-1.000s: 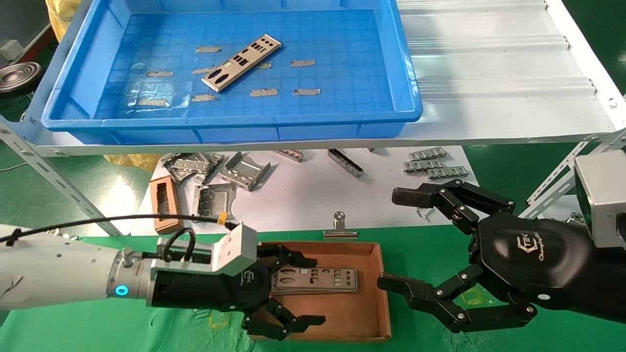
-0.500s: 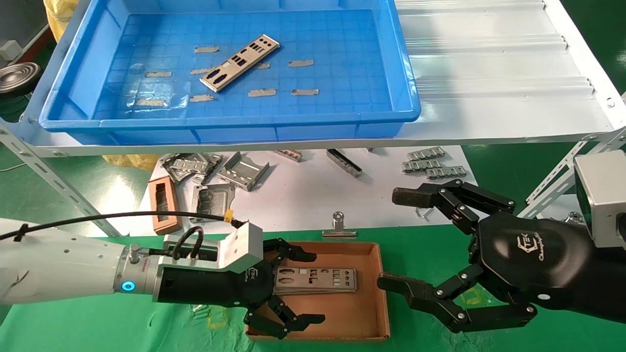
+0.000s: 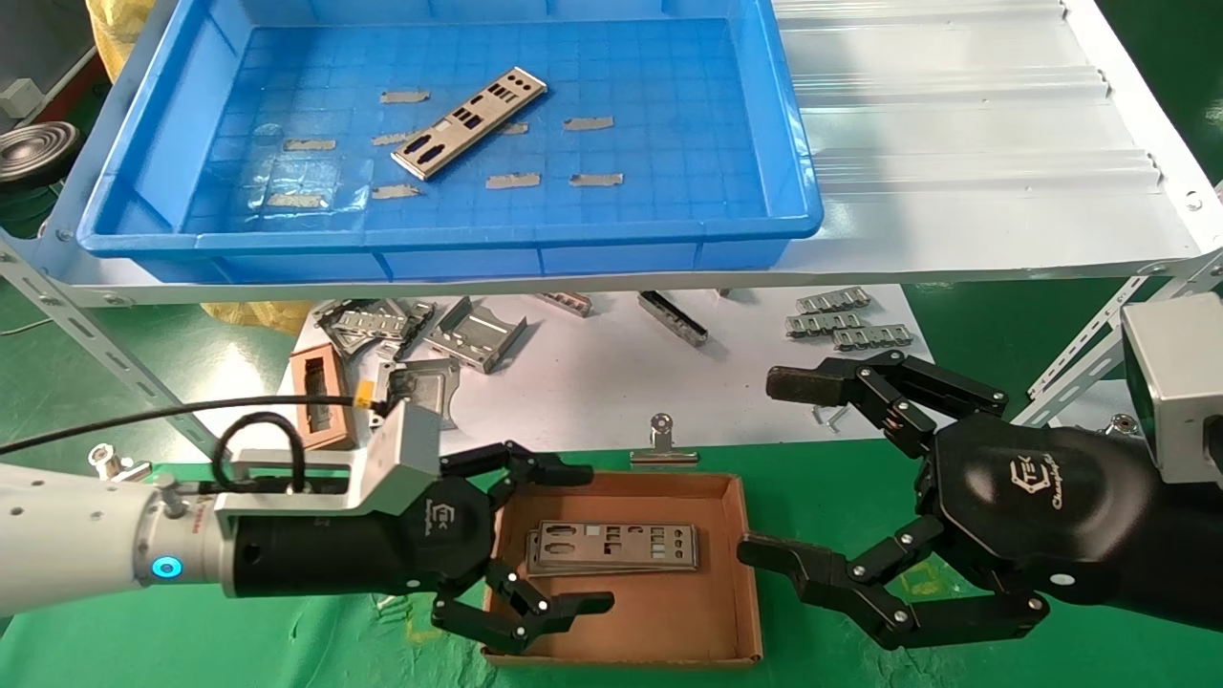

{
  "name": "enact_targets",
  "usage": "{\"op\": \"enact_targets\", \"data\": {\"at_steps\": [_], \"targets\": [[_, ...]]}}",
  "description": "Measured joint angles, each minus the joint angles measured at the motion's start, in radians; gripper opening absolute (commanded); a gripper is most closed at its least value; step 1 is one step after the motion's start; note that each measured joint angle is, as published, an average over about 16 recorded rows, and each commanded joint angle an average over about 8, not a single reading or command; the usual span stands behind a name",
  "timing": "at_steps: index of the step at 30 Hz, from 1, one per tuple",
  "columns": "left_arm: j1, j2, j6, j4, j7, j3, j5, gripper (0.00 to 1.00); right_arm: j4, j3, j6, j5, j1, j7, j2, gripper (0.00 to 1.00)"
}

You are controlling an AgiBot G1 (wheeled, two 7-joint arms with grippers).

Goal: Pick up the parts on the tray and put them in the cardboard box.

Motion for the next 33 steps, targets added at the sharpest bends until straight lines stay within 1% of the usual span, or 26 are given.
{"op": "enact_targets", "data": {"at_steps": [33], "targets": [[0.193,-0.257,0.037,-0.415,-0.23,-0.332,-0.118,1.0,0.0,0.0,0.0,0.0,0.0,0.0,0.0,1.0]]}}
